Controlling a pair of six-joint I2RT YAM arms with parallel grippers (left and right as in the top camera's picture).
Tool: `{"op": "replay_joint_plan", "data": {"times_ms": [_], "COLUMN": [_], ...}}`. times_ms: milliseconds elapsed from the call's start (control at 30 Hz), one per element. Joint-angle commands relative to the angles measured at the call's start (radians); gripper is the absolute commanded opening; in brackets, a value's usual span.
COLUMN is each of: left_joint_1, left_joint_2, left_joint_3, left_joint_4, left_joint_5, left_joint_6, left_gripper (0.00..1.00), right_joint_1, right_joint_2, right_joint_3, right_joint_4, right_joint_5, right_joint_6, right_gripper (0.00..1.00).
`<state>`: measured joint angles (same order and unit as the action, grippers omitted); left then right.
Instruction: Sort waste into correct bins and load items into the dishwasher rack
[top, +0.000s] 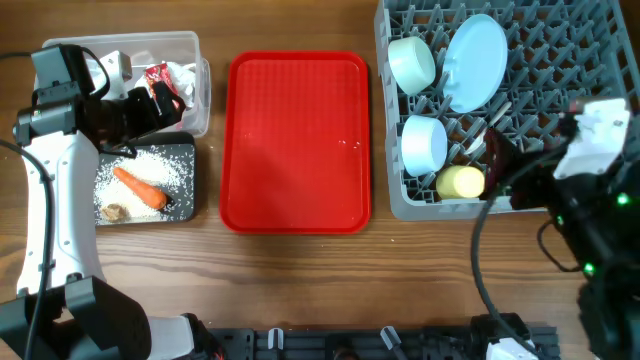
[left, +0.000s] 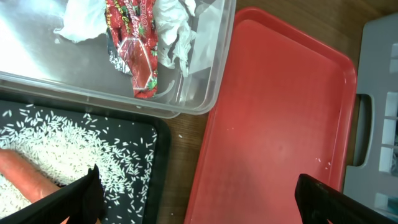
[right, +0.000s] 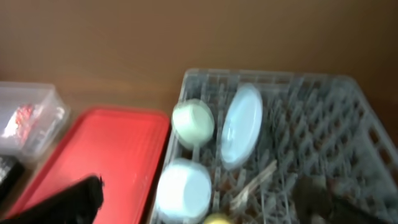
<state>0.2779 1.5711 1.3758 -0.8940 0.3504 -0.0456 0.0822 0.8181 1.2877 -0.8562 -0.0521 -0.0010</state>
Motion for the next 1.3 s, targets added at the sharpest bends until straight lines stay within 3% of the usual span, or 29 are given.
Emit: {"op": "replay_joint_plan", "data": {"times_ms": [0,200,433,633,733,1267], "left_joint_1": [0.006,0.006,0.006,0.006,0.006,0.006], "left_joint_2": [0.002,0.002,0.002,0.002,0.002,0.002], "left_joint_3": [0.014,0.014,0.014,0.014,0.014,0.014], "left_joint_4": [0.002,0.002,0.002,0.002,0.002,0.002], "left_joint_5": [0.016,0.016,0.016,0.016,0.016,0.016], "left_joint_6": [0.016,0.016,0.016,0.016,0.016,0.016], "left_gripper": [1.0,1.0,1.0,1.0,1.0,1.0], "right_joint_1": [-0.009,-0.042,-0.042,-0.042,-0.042,-0.042], "right_joint_2": [-0.107,-0.419,-0.76,-0.815,-0.815,-0.813], "right_joint_3": [-0.273,-0.818,-1.149,-1.235,-1.281,-1.283], "right_joint_4": [0.238,0.715,0.752,0.764,0.859,0.859], "right_joint_5": [0.06,0.041,-0.012,-0.012,-0.012,-0.008], "right_joint_6": [0.032,0.115,0.14,0.179,0.187,0.187], "right_gripper": [1.0,1.0,1.0,1.0,1.0,0.99]}}
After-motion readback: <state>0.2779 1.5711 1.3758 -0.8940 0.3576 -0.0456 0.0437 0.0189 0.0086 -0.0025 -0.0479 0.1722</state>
